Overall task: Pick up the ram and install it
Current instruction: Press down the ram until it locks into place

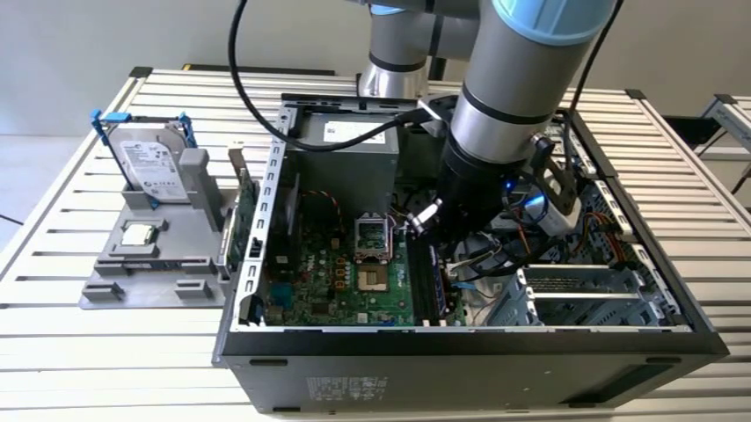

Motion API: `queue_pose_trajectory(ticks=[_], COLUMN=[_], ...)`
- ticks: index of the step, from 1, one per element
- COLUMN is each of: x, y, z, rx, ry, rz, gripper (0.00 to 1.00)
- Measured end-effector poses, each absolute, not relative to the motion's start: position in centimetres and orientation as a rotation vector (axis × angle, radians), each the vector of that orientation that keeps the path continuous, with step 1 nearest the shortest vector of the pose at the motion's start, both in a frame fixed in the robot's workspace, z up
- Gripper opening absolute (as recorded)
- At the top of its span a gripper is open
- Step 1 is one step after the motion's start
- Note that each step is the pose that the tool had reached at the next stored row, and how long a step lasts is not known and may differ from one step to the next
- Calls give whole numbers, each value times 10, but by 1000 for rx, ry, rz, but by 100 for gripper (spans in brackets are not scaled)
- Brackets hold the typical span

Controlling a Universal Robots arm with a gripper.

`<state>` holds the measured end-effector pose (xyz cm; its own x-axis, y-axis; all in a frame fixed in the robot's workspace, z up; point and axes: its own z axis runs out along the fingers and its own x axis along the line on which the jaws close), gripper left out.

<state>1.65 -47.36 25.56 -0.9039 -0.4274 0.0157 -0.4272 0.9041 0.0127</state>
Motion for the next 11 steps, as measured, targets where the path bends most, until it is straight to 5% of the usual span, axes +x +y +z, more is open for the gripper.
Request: queue_pose_trajectory(ticks=[11], x=[16], y=[-474], z=[255], rx=[833], ry=[-3009], rz=[-13], gripper=[0])
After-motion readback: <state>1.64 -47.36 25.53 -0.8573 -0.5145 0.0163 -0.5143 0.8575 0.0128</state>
